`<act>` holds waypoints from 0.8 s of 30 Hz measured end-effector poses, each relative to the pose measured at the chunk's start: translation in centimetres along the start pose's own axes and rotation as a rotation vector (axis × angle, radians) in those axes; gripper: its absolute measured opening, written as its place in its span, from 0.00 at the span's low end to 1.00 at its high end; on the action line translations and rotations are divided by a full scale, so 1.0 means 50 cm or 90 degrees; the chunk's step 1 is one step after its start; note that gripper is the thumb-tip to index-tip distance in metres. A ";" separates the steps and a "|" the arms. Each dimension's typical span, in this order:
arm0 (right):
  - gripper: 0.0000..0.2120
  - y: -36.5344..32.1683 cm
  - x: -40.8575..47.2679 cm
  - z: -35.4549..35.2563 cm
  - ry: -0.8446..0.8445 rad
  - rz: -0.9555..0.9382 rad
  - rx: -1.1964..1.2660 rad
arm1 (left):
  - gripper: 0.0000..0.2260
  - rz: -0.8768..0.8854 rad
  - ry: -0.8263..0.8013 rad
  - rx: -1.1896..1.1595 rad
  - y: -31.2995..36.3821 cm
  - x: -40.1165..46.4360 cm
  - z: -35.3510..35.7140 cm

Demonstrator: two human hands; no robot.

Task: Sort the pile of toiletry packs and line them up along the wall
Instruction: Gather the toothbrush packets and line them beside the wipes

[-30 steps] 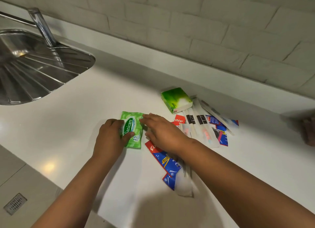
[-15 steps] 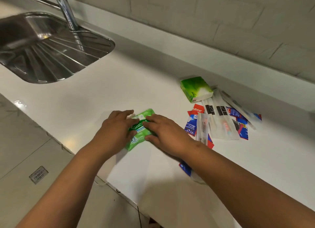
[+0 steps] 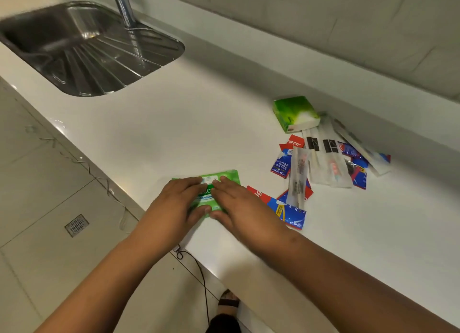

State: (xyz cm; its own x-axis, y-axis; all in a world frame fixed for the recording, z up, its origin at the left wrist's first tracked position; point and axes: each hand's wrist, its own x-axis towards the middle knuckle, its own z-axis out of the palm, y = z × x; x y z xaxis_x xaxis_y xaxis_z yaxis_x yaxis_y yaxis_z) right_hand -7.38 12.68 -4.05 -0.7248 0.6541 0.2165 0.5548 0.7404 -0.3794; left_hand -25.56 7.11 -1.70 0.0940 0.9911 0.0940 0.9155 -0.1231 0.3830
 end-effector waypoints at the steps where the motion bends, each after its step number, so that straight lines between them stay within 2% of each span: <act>1: 0.21 -0.004 -0.015 0.000 -0.004 -0.001 0.002 | 0.25 0.003 0.004 -0.004 0.010 -0.013 0.001; 6: 0.22 -0.028 -0.093 -0.010 -0.030 -0.012 0.003 | 0.25 -0.001 0.019 -0.021 0.067 -0.081 0.010; 14: 0.17 -0.054 -0.202 -0.036 0.008 -0.053 -0.170 | 0.25 -0.038 0.021 0.001 0.160 -0.163 0.045; 17: 0.17 -0.054 -0.255 -0.046 -0.004 -0.050 -0.165 | 0.20 -0.044 0.035 0.005 0.203 -0.191 0.064; 24: 0.21 -0.056 -0.391 -0.082 -0.010 0.025 -0.026 | 0.20 -0.017 0.031 -0.017 0.300 -0.243 0.108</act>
State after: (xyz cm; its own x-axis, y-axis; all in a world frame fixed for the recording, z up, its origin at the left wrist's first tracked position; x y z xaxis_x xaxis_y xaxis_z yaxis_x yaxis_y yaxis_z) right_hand 6.93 -1.54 -3.55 -0.7081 0.6808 0.1872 0.5991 0.7197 -0.3509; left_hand -10.85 -6.50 -2.07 0.0501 0.9906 0.1270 0.9066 -0.0985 0.4104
